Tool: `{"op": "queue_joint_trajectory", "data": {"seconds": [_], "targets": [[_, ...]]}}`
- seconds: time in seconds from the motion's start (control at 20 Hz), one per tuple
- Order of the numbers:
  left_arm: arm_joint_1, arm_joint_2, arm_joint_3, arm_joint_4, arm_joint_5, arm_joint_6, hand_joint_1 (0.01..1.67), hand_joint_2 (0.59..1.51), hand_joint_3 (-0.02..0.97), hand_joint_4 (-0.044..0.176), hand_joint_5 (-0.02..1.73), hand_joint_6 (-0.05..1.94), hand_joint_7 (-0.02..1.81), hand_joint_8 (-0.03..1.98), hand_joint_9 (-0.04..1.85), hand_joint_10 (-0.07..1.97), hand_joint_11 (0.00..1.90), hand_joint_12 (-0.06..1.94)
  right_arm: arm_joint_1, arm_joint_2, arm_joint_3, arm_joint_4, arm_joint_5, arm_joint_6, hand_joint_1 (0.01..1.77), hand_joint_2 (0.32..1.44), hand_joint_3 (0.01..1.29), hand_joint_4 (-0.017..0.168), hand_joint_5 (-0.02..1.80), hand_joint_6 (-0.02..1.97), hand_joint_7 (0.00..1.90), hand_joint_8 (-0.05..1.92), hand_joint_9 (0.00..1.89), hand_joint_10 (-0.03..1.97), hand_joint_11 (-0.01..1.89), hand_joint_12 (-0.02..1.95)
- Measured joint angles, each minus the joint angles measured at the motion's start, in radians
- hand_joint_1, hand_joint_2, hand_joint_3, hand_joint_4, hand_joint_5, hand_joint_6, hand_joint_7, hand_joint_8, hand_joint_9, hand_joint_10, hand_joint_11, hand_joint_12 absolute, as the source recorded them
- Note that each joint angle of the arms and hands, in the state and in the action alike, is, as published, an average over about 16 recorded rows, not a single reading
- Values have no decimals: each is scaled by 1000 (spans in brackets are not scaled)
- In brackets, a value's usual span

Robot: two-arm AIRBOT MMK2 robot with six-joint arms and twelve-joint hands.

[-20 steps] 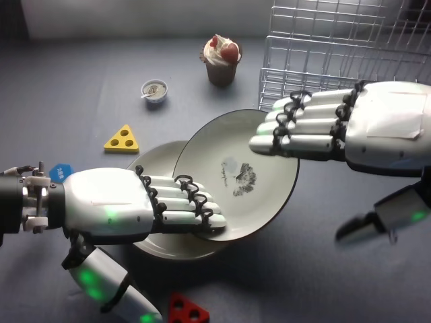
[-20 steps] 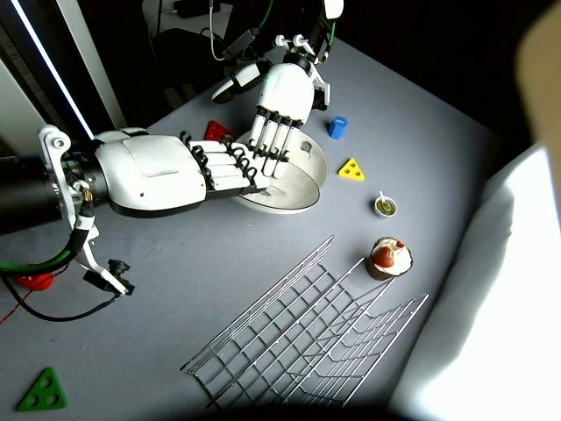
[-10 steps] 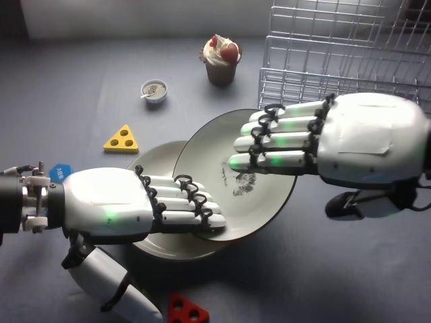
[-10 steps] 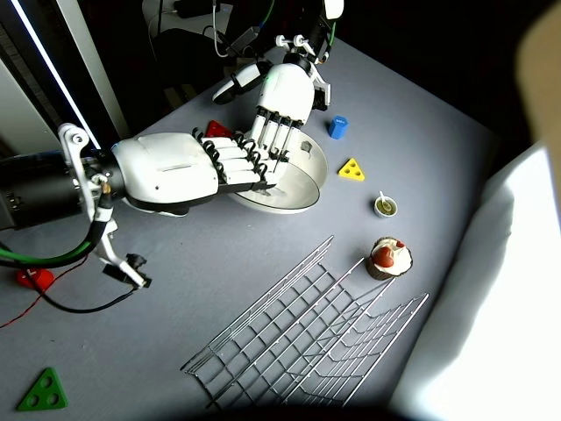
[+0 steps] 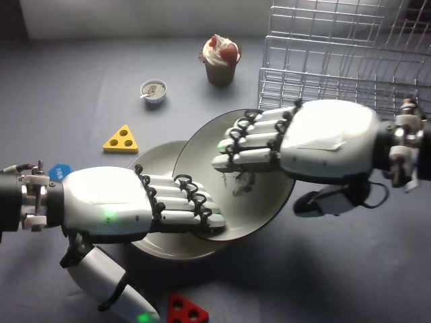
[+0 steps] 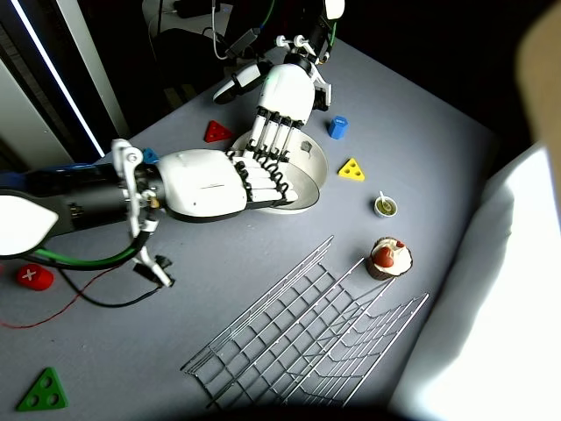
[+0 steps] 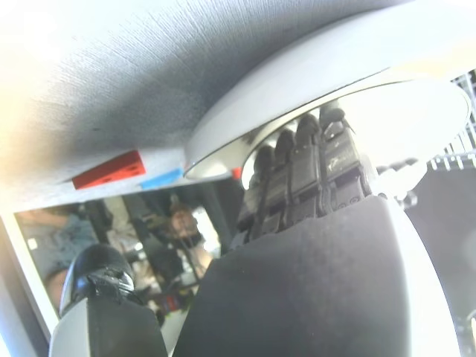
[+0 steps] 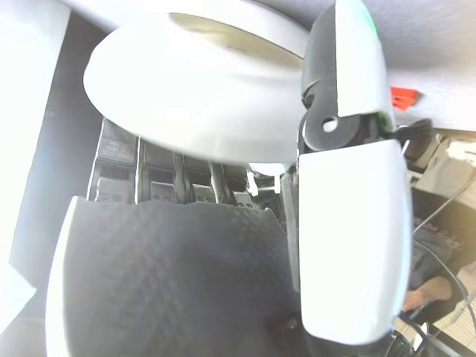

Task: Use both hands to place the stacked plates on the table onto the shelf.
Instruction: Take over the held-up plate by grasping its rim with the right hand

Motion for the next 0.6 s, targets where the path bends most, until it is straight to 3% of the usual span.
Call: {"op": "queue_joint_trajectory", "data": {"seconds": [0.25,0.6], "targets": [[0,1,4,2,-3,-1,128,917,-6,-4,80,-20,73,-17,96,-27,106,-1,6,-53,24,37,-15,-25,1305,969,18,3,440,50,409,14,387,3,370,81],[-17,21,2,0,4,-3,111,930,-6,0,80,-14,87,-10,107,-15,121,2,14,-84,21,61,-2,-52,1376,933,16,-1,716,340,746,138,718,126,630,331]]}}
